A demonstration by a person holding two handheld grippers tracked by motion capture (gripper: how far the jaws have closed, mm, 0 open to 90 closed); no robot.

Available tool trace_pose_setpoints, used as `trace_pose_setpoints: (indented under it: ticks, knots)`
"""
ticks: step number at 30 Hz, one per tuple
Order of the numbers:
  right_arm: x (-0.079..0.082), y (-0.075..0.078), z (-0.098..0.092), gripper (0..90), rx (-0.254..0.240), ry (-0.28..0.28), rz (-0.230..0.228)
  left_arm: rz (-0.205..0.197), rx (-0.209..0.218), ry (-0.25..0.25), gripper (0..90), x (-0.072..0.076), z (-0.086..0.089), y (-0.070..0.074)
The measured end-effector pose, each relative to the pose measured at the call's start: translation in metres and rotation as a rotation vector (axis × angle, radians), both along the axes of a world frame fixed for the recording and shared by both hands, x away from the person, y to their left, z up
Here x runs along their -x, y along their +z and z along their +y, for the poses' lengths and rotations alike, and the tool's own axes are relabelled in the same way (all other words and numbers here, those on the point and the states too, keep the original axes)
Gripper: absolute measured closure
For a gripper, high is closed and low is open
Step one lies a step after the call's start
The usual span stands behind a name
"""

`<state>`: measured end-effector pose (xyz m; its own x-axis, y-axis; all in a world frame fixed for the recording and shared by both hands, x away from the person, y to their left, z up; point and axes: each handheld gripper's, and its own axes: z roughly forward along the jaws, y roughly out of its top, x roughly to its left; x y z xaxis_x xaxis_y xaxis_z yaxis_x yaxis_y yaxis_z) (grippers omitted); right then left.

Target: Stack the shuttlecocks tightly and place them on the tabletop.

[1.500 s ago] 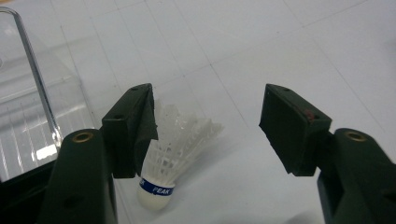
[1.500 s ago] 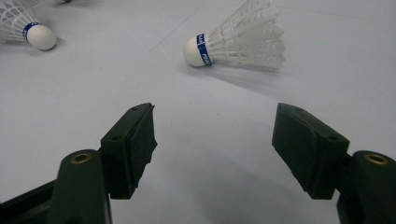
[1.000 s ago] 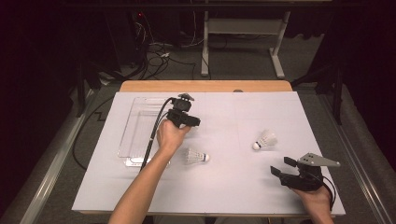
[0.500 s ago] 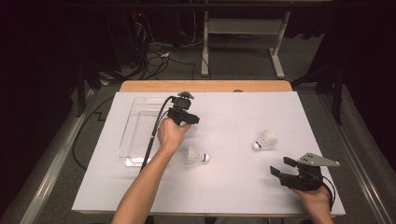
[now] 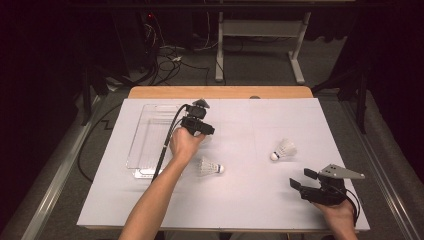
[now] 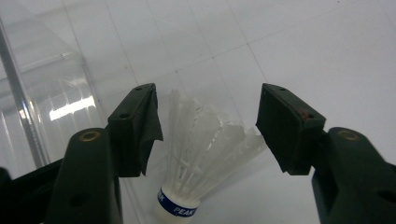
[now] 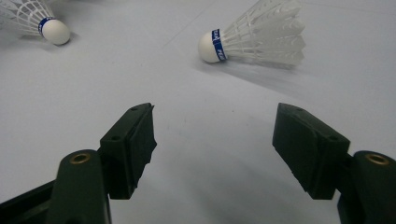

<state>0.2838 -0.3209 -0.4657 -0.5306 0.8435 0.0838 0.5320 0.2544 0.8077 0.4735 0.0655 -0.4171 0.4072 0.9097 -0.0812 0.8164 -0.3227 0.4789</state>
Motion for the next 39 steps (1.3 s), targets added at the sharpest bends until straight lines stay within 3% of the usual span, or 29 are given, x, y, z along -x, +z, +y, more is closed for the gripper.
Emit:
trace_pose_setpoints:
  ticks: [3,5,11,17,20,22,25,27,33,39]
  knots:
    - [-0.001,0.0,0.0,30.0,0.002,0.003,0.001,0.021,0.0,-0.003,39.5,0.0,0.001,-0.001]
    - [-0.001,-0.001,-0.001,30.0,-0.001,0.002,0.006,0.009,-0.005,-0.003,39.6,0.001,0.002,0.0]
    - [-0.001,-0.001,0.0,30.0,0.003,0.004,0.004,0.028,-0.008,-0.001,43.1,0.0,0.003,0.0]
    - [0.0,0.0,0.0,30.0,0.002,-0.001,0.0,0.038,-0.037,-0.013,55.6,0.002,0.004,-0.001]
    - [0.002,0.001,0.0,30.0,-0.002,0.004,-0.01,0.05,-0.02,-0.017,62.3,-0.001,0.004,0.001]
    - [0.0,0.0,-0.002,29.9,-0.032,-0.003,0.005,0.057,-0.019,-0.032,69.3,-0.001,0.003,0.0]
    - [-0.004,-0.003,-0.003,29.5,-0.068,-0.007,0.045,0.082,-0.052,-0.042,77.0,-0.006,0.005,0.0]
    - [-0.005,-0.004,0.0,29.6,-0.053,0.009,0.044,0.093,-0.051,-0.047,80.8,-0.011,0.006,0.0]
    - [-0.005,-0.004,0.002,29.5,-0.031,0.012,0.056,0.113,-0.042,-0.07,87.3,-0.015,0.006,0.001]
    - [-0.002,-0.003,0.0,29.6,-0.038,-0.003,0.045,0.085,-0.038,-0.095,88.2,-0.009,0.001,0.005]
